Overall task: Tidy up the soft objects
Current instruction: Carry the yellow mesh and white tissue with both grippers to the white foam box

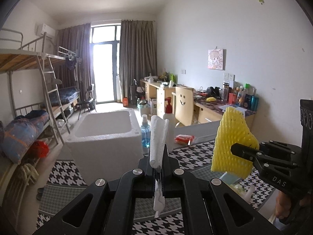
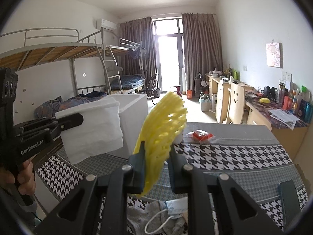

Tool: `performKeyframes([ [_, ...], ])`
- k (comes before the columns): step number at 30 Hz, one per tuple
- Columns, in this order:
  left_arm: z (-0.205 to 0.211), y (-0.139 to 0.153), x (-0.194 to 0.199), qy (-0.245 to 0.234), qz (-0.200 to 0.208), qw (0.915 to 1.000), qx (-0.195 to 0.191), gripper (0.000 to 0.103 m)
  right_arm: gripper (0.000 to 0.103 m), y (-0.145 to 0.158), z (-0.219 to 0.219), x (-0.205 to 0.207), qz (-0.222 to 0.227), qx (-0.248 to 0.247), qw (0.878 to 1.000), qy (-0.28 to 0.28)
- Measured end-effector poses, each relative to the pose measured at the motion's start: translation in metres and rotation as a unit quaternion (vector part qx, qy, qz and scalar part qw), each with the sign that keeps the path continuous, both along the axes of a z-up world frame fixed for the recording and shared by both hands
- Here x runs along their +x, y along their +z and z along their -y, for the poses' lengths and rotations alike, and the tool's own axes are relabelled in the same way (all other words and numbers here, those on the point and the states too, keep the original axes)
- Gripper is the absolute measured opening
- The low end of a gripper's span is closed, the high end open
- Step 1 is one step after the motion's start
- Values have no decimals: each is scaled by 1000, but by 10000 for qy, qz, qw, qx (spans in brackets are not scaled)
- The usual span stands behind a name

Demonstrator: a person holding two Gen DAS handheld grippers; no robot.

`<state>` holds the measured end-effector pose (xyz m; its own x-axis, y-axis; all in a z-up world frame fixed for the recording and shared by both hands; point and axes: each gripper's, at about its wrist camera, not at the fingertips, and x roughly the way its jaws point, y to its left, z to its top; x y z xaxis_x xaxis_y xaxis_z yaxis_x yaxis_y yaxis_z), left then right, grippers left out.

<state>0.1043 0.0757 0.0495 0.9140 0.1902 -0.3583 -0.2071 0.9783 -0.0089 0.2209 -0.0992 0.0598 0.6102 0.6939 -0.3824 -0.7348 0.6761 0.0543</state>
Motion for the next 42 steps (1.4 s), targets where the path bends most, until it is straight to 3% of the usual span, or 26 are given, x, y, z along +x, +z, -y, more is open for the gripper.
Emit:
performKeyframes([
  [28, -27, 37, 28, 458, 180, 9987, 158, 4, 23, 45, -41, 24, 40, 160, 9998, 150],
  [42, -44, 53, 41, 664, 202, 9975, 144, 4, 23, 62, -62, 30, 272, 55, 9992, 272],
])
